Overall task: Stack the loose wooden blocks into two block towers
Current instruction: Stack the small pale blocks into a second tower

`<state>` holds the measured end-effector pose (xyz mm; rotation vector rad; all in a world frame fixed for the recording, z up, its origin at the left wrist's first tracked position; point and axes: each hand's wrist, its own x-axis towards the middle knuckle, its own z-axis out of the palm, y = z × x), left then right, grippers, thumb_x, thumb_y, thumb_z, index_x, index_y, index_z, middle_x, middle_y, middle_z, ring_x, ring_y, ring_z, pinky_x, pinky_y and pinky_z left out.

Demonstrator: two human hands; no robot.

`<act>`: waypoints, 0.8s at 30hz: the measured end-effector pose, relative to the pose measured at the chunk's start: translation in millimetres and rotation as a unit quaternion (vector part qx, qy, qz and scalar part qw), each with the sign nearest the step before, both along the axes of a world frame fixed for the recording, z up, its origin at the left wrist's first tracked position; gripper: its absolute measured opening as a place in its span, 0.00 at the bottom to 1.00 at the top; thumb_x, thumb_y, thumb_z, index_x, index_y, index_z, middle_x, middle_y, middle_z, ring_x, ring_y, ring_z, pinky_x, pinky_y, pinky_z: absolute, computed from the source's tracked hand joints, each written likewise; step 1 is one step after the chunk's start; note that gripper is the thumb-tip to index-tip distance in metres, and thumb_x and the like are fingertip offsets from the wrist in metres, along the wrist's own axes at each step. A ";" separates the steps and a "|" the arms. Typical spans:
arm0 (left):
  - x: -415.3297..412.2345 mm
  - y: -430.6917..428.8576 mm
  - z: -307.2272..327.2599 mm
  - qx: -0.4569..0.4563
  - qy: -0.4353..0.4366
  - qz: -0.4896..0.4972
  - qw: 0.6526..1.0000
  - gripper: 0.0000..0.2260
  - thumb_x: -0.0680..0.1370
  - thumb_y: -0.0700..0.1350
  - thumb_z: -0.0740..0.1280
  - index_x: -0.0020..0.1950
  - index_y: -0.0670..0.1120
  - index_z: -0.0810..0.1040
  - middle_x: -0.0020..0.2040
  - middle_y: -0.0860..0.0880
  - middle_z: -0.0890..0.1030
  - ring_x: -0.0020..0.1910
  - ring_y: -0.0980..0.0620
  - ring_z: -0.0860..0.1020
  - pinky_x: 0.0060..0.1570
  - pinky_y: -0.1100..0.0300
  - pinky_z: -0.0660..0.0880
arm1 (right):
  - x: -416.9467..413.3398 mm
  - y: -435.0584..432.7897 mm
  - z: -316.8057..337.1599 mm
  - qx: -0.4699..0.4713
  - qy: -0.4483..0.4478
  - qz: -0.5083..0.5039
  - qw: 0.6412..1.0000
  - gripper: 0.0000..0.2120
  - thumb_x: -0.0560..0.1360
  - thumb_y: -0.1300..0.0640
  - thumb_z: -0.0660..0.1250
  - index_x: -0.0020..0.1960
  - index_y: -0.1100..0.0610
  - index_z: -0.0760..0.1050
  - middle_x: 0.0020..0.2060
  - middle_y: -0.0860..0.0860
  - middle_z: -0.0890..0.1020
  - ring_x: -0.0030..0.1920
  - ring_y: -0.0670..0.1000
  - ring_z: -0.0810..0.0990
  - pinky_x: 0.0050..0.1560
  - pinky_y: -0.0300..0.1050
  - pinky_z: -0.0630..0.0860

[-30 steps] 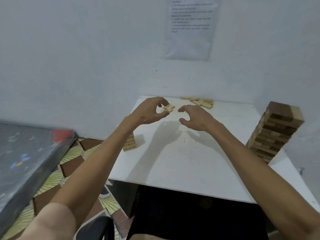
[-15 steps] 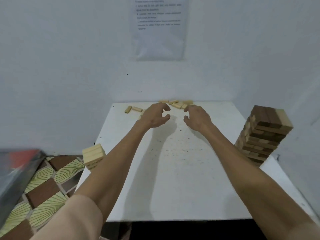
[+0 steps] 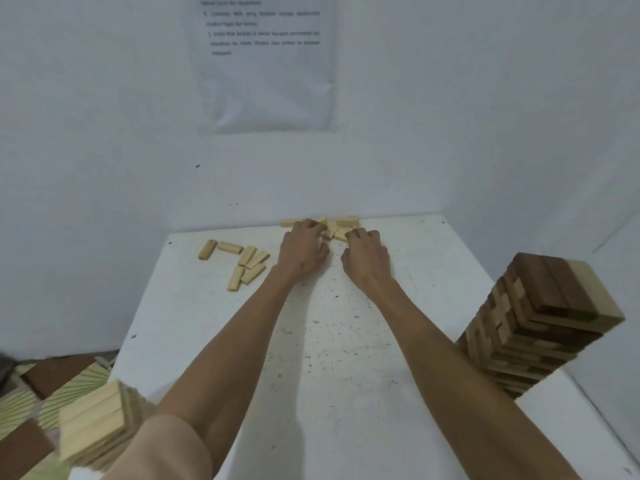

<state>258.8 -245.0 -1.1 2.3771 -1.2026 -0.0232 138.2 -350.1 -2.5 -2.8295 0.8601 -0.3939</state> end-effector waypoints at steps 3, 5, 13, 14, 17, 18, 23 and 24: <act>-0.6 -2.8 -8.9 -0.006 -0.027 0.006 1.000 0.14 0.81 0.46 0.65 0.65 0.48 0.81 0.69 0.48 0.75 0.68 0.46 0.71 0.64 0.49 0.69 | 0.7 0.2 -10.3 -0.009 -0.021 -0.006 1.000 0.14 0.82 0.59 0.62 0.66 0.60 0.75 0.66 0.54 0.78 0.63 0.58 0.72 0.54 0.53 0.74; -1.2 -1.0 -12.2 -0.025 -0.041 0.010 0.999 0.13 0.80 0.48 0.65 0.63 0.48 0.81 0.67 0.49 0.76 0.66 0.47 0.72 0.63 0.50 0.68 | -0.1 1.0 -13.6 -0.007 -0.049 -0.009 0.999 0.14 0.82 0.59 0.63 0.66 0.60 0.76 0.64 0.54 0.79 0.62 0.58 0.73 0.54 0.54 0.75; -1.7 11.0 -18.6 -0.084 -0.033 0.034 0.995 0.11 0.77 0.54 0.69 0.54 0.49 0.79 0.59 0.50 0.78 0.61 0.47 0.73 0.57 0.50 0.70 | -1.1 -1.4 -13.4 0.031 -0.118 -0.014 0.992 0.11 0.80 0.56 0.67 0.60 0.59 0.78 0.57 0.56 0.80 0.60 0.57 0.75 0.49 0.53 0.77; -1.6 12.2 -17.9 -0.084 -0.030 0.037 0.995 0.11 0.77 0.54 0.70 0.53 0.49 0.79 0.58 0.49 0.79 0.61 0.47 0.73 0.57 0.50 0.70 | -0.8 -1.5 -13.6 0.034 -0.119 -0.014 0.992 0.11 0.80 0.56 0.67 0.60 0.58 0.78 0.57 0.55 0.80 0.59 0.56 0.75 0.48 0.51 0.76; -2.7 15.3 -15.2 -0.078 -0.014 0.045 0.996 0.10 0.77 0.54 0.69 0.53 0.49 0.79 0.55 0.49 0.81 0.60 0.46 0.74 0.58 0.49 0.69 | -2.1 0.3 -14.9 0.046 -0.131 -0.014 0.990 0.09 0.81 0.58 0.66 0.60 0.59 0.78 0.56 0.55 0.80 0.59 0.55 0.74 0.45 0.46 0.71; -4.3 16.6 -13.9 -0.080 -0.007 0.047 0.996 0.10 0.77 0.54 0.70 0.53 0.49 0.79 0.54 0.49 0.81 0.59 0.46 0.74 0.58 0.50 0.69 | -3.2 0.6 -14.5 0.056 -0.137 -0.015 0.989 0.09 0.81 0.59 0.67 0.60 0.59 0.78 0.56 0.56 0.79 0.59 0.55 0.74 0.45 0.44 0.69; -18.4 33.6 -10.1 -0.115 0.038 0.053 0.991 0.09 0.76 0.52 0.71 0.52 0.48 0.80 0.54 0.50 0.82 0.57 0.48 0.75 0.56 0.52 0.72 | -16.9 8.7 -5.7 0.126 -0.176 -0.017 0.976 0.10 0.76 0.59 0.72 0.56 0.60 0.81 0.55 0.55 0.79 0.57 0.54 0.74 0.49 0.40 0.65; -23.0 38.7 -9.0 -0.118 0.042 0.047 0.991 0.09 0.76 0.51 0.72 0.52 0.47 0.81 0.54 0.49 0.82 0.57 0.48 0.75 0.54 0.54 0.71 | -21.9 12.7 -4.0 0.131 -0.180 -0.012 0.975 0.10 0.75 0.59 0.72 0.56 0.60 0.81 0.55 0.55 0.79 0.57 0.54 0.75 0.50 0.40 0.66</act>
